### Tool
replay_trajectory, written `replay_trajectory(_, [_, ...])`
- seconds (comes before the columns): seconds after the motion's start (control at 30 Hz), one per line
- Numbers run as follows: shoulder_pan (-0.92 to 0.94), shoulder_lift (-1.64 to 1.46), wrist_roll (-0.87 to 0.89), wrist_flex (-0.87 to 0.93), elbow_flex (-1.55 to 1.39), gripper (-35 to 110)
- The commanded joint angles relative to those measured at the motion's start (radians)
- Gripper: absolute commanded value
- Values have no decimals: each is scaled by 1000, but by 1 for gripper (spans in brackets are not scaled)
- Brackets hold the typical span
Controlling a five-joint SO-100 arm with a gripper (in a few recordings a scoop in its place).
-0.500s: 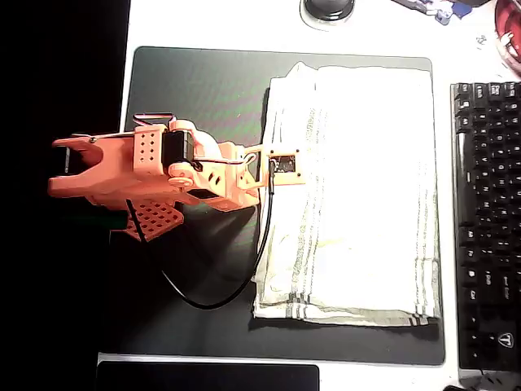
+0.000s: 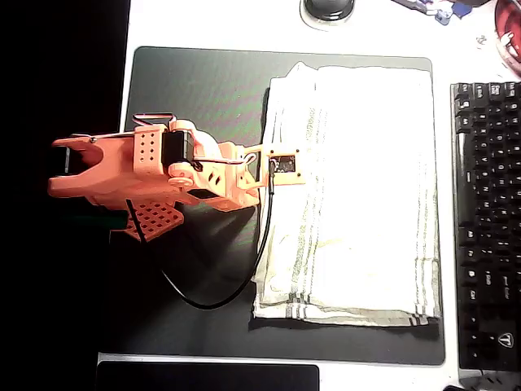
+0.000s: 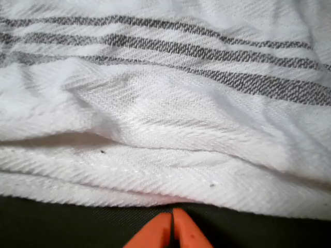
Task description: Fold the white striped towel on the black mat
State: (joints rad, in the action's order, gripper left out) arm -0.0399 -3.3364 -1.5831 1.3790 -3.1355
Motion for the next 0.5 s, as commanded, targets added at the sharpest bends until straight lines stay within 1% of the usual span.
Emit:
replay_trajectory(0.0, [-11, -21, -9, 2, -21, 0])
replay_trajectory(0.13, [-5, 26, -20, -63, -5, 0])
replay_trajectory(0.47, [-107, 247, 46, -25, 268, 0])
